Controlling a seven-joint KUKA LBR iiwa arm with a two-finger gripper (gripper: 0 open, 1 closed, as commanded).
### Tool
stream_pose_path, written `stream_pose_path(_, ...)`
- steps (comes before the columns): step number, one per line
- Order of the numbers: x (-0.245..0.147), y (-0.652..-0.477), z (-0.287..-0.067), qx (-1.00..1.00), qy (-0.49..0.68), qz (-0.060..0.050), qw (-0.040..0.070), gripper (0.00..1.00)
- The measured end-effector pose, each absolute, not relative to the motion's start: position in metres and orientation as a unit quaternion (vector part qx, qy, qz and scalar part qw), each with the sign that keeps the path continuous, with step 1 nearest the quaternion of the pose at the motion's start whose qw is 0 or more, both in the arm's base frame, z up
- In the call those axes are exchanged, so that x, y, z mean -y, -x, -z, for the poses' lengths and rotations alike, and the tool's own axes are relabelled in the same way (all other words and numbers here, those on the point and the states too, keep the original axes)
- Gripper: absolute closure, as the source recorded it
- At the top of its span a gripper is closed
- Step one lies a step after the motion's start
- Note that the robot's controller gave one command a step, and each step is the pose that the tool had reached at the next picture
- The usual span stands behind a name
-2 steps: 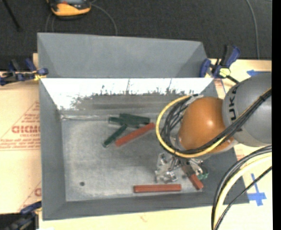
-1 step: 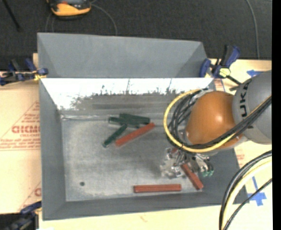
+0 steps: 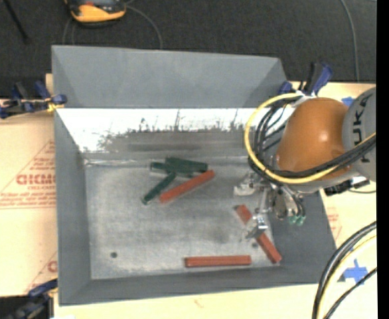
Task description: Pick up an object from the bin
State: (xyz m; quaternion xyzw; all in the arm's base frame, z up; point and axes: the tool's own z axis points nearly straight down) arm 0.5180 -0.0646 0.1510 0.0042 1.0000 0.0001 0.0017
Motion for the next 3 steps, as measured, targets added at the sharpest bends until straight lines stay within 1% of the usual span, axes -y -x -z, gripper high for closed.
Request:
stream_pose_path(1,0.065,-0.518,-0.151,-1.0,-0.005,0.0,0.002,0.0)
stream_pose_path(2,0.095,-0.558,-0.119,-1.0,-0.006,0.001,0.005,0.0)
stream_pose_path(3,0.102,-0.52,-0.08,-0.996,-0.091,-0.001,0.004,1.0)
